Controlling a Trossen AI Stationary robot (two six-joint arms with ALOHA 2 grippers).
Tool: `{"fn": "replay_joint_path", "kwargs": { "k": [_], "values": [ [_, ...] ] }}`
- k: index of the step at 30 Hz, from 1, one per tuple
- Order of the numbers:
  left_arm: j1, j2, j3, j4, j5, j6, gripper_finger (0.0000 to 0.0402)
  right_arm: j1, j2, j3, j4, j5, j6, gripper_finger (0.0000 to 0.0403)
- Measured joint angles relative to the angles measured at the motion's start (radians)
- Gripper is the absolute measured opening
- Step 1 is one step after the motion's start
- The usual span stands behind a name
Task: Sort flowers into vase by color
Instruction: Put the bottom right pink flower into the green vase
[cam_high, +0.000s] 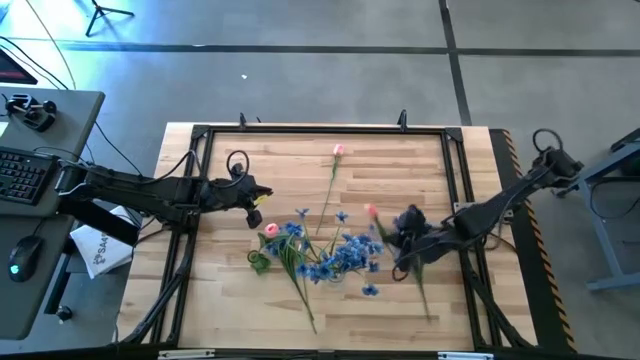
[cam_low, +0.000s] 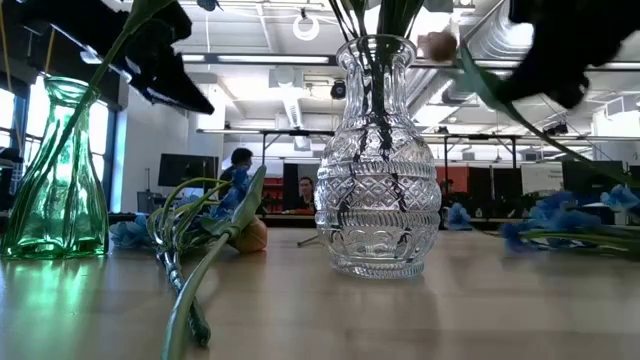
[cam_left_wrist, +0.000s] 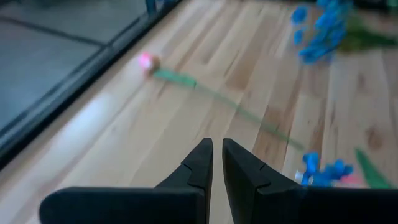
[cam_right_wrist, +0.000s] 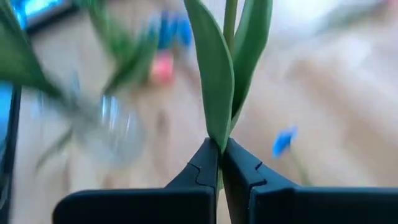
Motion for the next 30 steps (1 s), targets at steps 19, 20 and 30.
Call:
{"fn": "replay_joint_path", "kwargs": {
  "k": [19, 20, 30],
  "values": [
    [0.068, 0.043, 0.000, 0.576, 0.144, 0.401, 0.0039, -0.719, -0.033, 0.011, 0.840, -0.689, -0.776, 0.0000],
    [0.089, 0.048, 0.000, 0.596, 0.173, 0.403, 0.0046, -0.748, -0.007, 0.016, 0.888, -0.724, -0.776, 0.0000],
    [0.245, 0.147, 0.000, 0.759, 0.409, 0.378, 0.0137, -0.813, 0.347, 0.172, 1.163, -0.933, -0.776, 0.0000]
  ]
}}
